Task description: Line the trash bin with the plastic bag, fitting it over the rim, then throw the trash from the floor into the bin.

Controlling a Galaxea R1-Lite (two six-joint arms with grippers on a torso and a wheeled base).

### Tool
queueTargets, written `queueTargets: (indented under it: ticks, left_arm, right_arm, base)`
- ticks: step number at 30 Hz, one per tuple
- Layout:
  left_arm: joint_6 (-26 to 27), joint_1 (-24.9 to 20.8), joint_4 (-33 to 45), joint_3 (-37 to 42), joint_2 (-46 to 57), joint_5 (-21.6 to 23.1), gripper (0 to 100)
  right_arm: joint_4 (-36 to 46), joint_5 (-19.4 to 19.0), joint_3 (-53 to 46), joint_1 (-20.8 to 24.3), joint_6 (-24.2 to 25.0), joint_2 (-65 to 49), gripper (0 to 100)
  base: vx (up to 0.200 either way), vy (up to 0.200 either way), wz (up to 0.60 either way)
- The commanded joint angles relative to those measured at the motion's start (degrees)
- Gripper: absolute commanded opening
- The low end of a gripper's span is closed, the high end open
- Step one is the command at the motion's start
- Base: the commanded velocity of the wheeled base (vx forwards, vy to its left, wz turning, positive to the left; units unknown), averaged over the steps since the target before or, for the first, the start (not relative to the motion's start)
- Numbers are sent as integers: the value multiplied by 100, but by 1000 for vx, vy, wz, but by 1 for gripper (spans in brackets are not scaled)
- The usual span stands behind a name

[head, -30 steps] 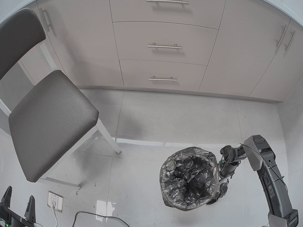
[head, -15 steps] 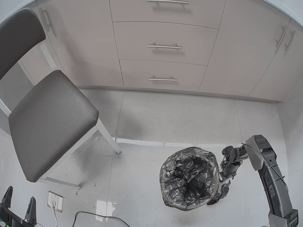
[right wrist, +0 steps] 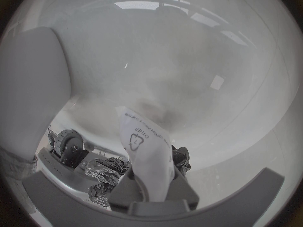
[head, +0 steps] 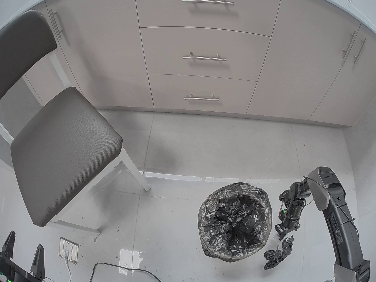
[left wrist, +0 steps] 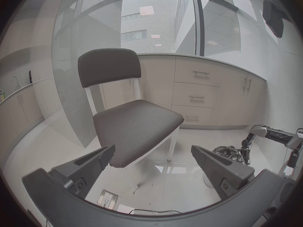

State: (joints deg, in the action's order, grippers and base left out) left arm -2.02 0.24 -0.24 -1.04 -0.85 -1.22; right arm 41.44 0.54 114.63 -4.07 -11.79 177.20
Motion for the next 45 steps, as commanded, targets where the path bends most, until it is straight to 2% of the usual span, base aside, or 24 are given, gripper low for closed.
queueTargets:
  ticks: [1, 4, 5, 6, 13, 22, 32, 41, 45]
  left_arm:
    - [-9, 2, -2, 104, 77, -1, 100]
    - [-9, 2, -2, 104, 77, -1, 100]
    - [-9, 2, -2, 104, 77, -1, 100]
    - [-9, 2, -2, 104, 77, -1, 100]
    - [0, 2, -2, 104, 77, -1, 100]
    - [-9, 2, -2, 104, 77, -10, 100]
    - [-9, 2, -2, 104, 77, -1, 100]
    - [0, 2, -2, 104, 77, -1, 100]
    - [-9, 2, -2, 104, 77, -1, 100]
  right_arm:
    - [708, -36, -4, -103, 1, -1, 0]
    - [1499, -80, -4, -76, -8, 41, 0]
    - [1499, -80, -4, -76, -8, 41, 0]
    - [1965, -98, -4, -41, -34, 41, 0]
    - [2132, -133, -4, 47, -8, -415, 0]
    - [2870, -124, -4, 179, 133, -1170, 0]
    - [2958, -98, -4, 354, 168, -1724, 0]
    - [3600, -142, -4, 434, 159, -2893, 0]
    - [3767, -142, -4, 601, 221, -3447, 0]
  base:
    - [0, 0, 0]
    - [0, 0, 0]
    - [0, 0, 0]
    - [0, 0, 0]
    - [0, 0, 0]
    - [0, 0, 0]
    - [0, 0, 0]
    - [0, 0, 0]
    - [0, 0, 0]
